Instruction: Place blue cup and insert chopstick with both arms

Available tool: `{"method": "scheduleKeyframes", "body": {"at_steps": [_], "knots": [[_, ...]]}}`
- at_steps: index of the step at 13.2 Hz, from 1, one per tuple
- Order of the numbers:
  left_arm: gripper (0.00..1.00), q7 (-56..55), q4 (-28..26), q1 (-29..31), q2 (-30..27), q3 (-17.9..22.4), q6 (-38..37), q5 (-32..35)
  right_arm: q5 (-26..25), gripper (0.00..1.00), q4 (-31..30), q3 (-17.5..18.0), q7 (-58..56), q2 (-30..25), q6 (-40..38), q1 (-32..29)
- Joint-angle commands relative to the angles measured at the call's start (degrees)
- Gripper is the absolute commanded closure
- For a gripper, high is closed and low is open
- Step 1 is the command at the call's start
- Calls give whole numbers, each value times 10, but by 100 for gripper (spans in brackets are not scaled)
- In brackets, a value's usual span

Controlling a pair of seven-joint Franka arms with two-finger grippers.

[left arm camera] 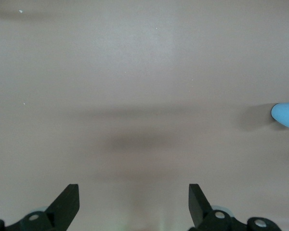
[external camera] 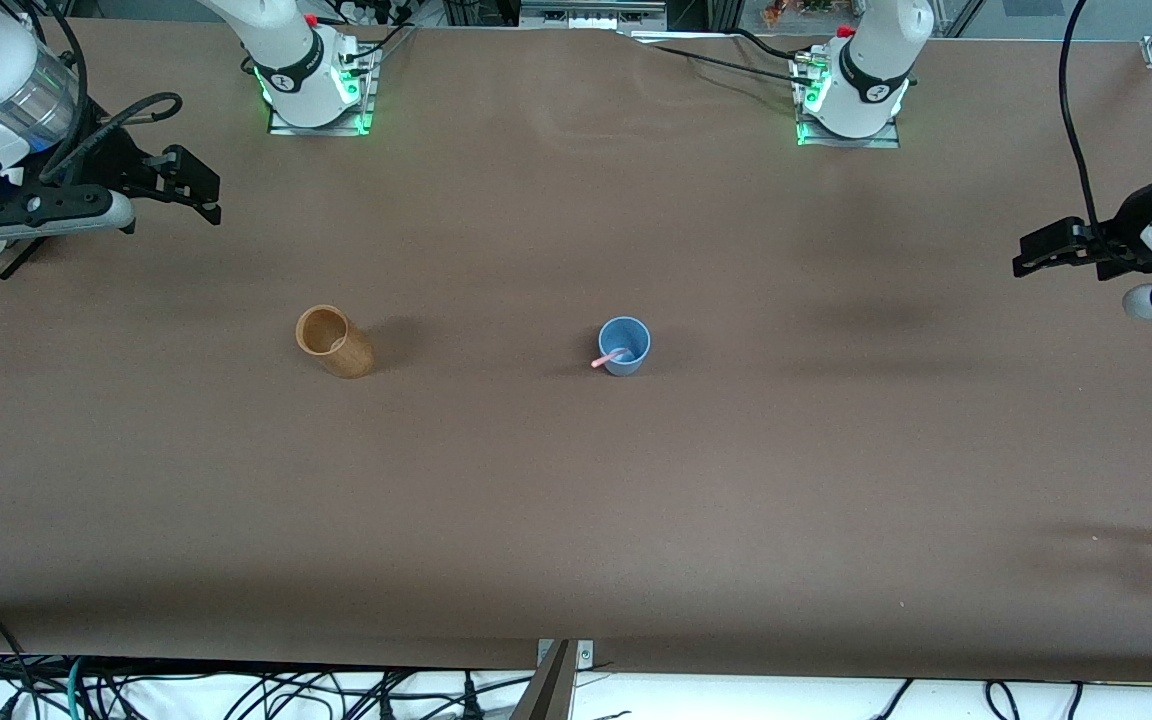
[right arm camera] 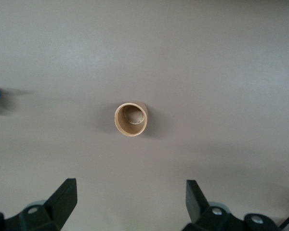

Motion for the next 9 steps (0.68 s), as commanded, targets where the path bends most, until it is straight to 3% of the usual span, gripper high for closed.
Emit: {"method": "scheduleKeyframes", "body": {"at_steps": [1, 9], "knots": [[0, 14, -6, -4, -4, 3, 7, 11, -7, 0, 13, 9, -3, 6, -5, -10], [0, 13, -5, -4, -4, 3, 8, 14, -7, 0, 12, 9, -7, 5, -6, -9]]}}
